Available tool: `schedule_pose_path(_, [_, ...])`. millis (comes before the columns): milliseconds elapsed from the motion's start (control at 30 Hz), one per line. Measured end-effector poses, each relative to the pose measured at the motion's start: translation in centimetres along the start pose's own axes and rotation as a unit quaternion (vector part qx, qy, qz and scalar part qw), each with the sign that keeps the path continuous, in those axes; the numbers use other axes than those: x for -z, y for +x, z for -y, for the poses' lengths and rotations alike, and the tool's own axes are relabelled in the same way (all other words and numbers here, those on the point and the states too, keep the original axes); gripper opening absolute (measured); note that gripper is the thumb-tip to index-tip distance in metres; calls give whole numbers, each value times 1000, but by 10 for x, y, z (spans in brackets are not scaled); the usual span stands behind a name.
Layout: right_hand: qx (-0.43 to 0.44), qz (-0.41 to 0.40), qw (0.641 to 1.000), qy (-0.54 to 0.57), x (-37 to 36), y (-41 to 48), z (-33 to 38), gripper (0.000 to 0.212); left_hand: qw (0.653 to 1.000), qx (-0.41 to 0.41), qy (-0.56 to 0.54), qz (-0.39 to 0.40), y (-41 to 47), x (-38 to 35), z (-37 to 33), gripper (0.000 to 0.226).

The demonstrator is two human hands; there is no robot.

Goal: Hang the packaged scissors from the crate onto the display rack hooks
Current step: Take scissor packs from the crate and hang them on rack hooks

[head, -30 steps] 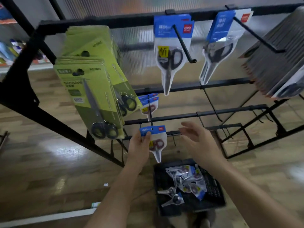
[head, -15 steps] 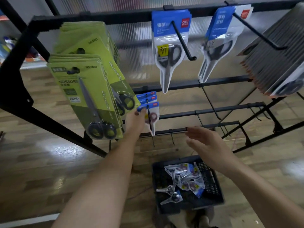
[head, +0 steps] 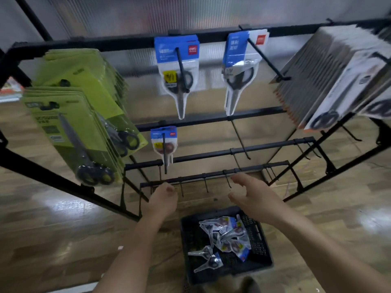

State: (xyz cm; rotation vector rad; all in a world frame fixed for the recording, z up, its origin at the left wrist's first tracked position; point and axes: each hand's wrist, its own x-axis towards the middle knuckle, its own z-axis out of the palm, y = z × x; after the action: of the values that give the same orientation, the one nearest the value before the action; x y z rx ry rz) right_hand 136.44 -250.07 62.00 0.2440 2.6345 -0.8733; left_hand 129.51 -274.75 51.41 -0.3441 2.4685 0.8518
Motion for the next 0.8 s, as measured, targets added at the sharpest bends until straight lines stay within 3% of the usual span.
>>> schedule_pose_path(133, [15, 23, 997, -75, 25, -11, -17, 58, 997, -70, 39, 3, -53, -9, -53, 16])
schedule_pose_path(267, [29, 7, 994, -107, 53, -30, -49, 64, 988, -129, 68, -44, -107, -16, -110, 39])
schedule_pose_path(400, [37, -1, 994, -106, 81, -52, -89, 65, 974, -175, 128, -71, -154, -33, -149, 48])
schedule_pose_path(800, [43, 17, 996, -75, 121, -102, -167, 50, 939, -195, 264, -107, -233, -96, -205, 48])
